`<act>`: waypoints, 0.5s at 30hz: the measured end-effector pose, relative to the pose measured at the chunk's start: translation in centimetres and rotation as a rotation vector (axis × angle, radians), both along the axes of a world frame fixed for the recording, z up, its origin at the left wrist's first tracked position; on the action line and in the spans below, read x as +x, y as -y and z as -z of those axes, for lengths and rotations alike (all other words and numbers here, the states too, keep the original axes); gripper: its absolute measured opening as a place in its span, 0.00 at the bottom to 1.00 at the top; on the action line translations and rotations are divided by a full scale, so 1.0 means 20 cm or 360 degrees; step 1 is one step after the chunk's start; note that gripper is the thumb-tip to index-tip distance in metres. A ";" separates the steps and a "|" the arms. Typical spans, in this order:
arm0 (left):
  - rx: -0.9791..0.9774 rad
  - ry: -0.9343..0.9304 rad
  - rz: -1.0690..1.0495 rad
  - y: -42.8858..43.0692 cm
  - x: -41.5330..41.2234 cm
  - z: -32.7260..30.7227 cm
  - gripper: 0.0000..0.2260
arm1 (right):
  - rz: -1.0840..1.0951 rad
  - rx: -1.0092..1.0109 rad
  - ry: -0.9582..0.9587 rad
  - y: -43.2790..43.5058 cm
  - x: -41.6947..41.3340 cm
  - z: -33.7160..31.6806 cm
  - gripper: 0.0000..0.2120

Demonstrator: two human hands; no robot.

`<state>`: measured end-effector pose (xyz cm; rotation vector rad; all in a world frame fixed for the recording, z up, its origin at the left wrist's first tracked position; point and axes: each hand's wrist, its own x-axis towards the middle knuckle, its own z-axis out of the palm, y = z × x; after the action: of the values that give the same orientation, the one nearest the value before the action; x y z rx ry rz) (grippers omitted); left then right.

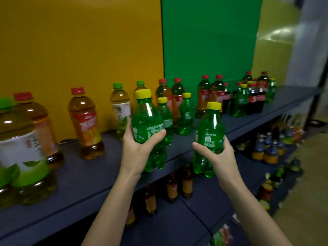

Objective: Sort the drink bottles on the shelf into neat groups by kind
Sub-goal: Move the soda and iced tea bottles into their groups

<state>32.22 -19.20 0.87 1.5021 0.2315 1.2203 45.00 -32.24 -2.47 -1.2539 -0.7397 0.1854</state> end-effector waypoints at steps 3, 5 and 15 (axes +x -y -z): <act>0.0043 -0.0006 0.0105 0.13 0.24 0.02 0.20 | 0.0143 0.0007 0.0004 0.18 0.19 0.01 0.17; 0.0065 -0.0020 0.0161 0.23 0.40 0.03 0.20 | 0.0219 0.0002 0.0009 0.31 0.33 0.01 0.17; -0.0028 -0.0032 0.0352 0.76 1.33 0.12 0.16 | 0.0435 -0.0089 0.0045 0.95 1.17 0.02 0.23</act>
<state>58.81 -34.31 -1.57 1.4829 0.0867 1.0247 68.31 -51.30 -2.90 -1.3992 -0.5832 -0.0356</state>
